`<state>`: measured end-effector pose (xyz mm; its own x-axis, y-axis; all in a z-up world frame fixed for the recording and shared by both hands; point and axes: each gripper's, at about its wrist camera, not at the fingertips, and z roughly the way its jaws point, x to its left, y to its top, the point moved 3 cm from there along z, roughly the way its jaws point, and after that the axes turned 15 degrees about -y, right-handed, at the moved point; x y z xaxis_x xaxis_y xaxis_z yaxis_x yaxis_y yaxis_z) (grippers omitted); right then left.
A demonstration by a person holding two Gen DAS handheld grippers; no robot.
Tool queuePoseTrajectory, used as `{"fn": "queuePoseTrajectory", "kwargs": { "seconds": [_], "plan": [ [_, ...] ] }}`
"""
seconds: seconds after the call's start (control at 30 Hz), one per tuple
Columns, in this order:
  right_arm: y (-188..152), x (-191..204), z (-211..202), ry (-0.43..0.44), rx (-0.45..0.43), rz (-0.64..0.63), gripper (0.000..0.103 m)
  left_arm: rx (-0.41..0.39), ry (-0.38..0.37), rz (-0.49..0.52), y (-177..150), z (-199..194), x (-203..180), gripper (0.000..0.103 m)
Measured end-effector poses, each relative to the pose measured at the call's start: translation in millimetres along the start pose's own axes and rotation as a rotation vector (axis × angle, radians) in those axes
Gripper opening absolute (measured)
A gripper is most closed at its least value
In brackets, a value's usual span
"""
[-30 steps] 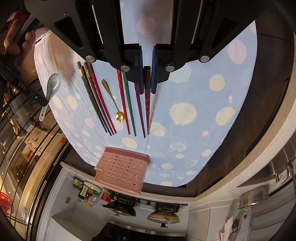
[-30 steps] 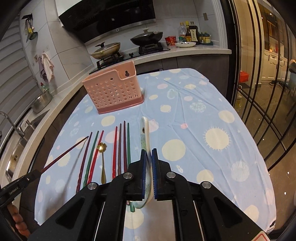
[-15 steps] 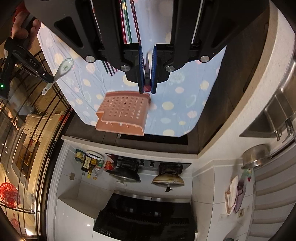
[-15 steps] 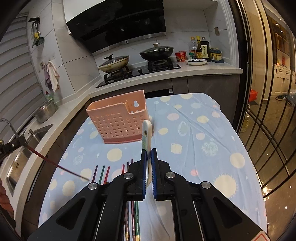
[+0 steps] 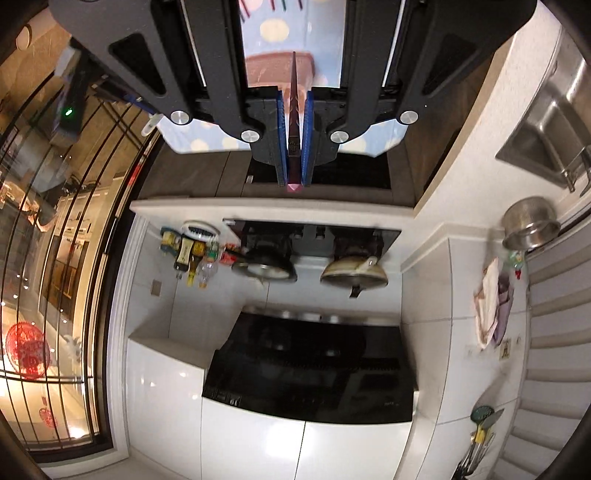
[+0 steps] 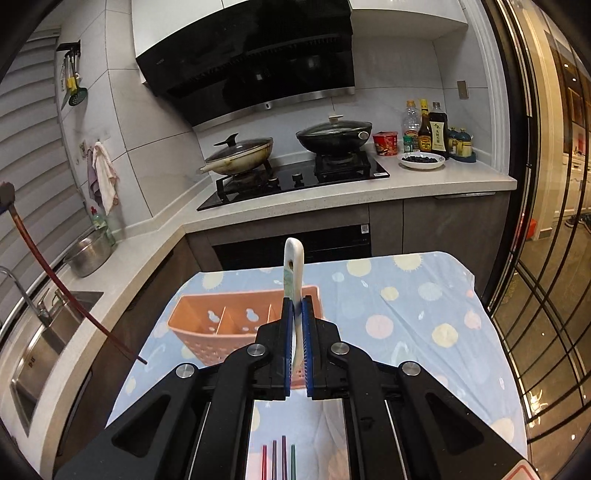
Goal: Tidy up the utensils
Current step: 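Carry the chopstick and spoon over the pink holder while both tools open to drop them in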
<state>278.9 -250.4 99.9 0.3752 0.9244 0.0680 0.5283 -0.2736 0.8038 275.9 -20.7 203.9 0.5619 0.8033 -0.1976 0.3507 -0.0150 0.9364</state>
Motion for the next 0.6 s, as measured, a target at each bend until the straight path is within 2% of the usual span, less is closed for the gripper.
{"fn": "queuePoseTrajectory", "kwargs": {
  "seconds": [0.27,0.37,0.6],
  "plan": [
    [18.8,14.1,58.6,-0.008,0.047,0.009,0.006,-0.020,-0.017,-0.005,32.0,54.2,7.4,0.007],
    [13.8,16.2,77.6,-0.015,0.079,0.002,0.006,0.007,-0.020,-0.027,28.0,77.5,15.8,0.007],
    [-5.8,12.3,105.9,-0.031,0.137,-0.004,0.008,0.090,0.006,-0.100,-7.5,112.6,39.2,0.010]
  ]
}}
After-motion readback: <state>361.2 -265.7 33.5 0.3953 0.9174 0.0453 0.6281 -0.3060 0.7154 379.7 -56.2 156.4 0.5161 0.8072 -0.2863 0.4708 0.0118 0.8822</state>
